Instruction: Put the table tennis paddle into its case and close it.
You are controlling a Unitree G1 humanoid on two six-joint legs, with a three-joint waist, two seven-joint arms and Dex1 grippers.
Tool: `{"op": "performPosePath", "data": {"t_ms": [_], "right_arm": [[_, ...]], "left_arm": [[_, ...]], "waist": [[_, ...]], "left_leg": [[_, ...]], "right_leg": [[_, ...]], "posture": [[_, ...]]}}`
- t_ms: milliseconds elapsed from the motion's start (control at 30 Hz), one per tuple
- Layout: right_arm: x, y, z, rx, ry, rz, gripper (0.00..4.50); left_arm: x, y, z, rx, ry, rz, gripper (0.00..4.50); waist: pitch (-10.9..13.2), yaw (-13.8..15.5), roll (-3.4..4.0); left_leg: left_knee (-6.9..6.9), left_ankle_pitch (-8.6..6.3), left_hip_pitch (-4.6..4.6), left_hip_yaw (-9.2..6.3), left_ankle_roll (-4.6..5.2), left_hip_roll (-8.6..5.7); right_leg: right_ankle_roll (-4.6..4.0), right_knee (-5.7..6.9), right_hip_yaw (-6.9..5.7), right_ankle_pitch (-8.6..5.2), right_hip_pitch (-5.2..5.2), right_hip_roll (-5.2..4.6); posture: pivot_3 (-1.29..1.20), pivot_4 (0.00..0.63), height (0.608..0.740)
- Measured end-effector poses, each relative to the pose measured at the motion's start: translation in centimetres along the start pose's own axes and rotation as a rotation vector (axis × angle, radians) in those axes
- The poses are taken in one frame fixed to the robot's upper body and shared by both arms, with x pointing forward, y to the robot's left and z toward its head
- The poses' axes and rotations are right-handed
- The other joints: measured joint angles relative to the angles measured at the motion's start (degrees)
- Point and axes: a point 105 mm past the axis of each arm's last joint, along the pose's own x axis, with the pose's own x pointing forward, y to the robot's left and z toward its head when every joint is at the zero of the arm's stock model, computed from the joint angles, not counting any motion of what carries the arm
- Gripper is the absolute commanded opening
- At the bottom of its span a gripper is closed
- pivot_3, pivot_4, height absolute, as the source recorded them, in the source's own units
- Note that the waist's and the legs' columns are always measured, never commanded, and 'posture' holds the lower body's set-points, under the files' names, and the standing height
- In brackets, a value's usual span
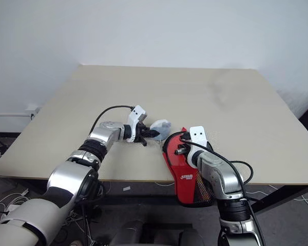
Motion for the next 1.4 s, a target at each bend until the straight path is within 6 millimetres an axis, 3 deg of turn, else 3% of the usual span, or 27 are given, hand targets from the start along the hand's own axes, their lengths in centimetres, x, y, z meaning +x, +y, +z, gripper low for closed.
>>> {"op": "performPosePath", "data": {"t_ms": [233, 800, 1033, 1233, 1400], "right_arm": [[-0.2, 0.0, -0.6, -0.017, 0.052, -0.003, 0.74], [-0.6, 0.2, -1.0, -0.026, 0.073, -0.043, 0.74], [-1.1, 0.4, -1.4, -0.015, 0.068, -0.055, 0.74], [-1.5, 0.5, -1.6, -0.003, 0.063, -0.072, 0.74], [-1.9, 0.9, -1.9, 0.007, 0.059, -0.074, 0.74]], "left_arm": [[0.3, 1.0, 3.2, 0.057, -0.047, 0.122, 0.0], [2.9, 0.3, 5.1, 0.043, -0.074, 0.289, 0.0], [5.4, -2.3, 6.6, 0.028, -0.128, 0.278, 0.0], [7.4, -5.1, 6.5, 0.048, -0.115, 0.219, 0.0], [7.8, -5.4, 6.4, 0.095, -0.095, 0.232, 0.0]], "waist": [[-0.07, 0.1, -0.14], [-0.35, 0.68, -0.6], [-0.36, 0.79, -0.6], [-0.36, 1.01, -0.6], [-0.38, 1.12, -0.6]], "left_leg": [[0.05, -0.07, 0.02, -0.35, 0.1, 0.0], [0.09, -0.09, 0.0, -0.81, 0.09, -0.07], [0.1, -0.09, -0.01, -0.86, 0.1, -0.12], [0.11, -0.09, -0.01, -0.9, 0.1, -0.18], [0.11, -0.1, 0.0, -0.94, 0.1, -0.19]], "right_leg": [[0.0, 0.01, -0.03, 0.0, 0.06, 0.0], [0.0, 0.0, -0.15, 0.0, 0.11, 0.0], [0.0, -0.01, -0.2, 0.0, 0.14, -0.03], [0.0, -0.04, -0.24, 0.0, 0.19, -0.07], [0.0, -0.04, -0.27, 0.0, 0.2, -0.08]], "posture": [[0.0, 0.0, 0.715], [0.0, 0.0, 0.715], [0.0, 0.0, 0.715], [0.0, 0.0, 0.715], [0.0, 0.0, 0.715]]}}
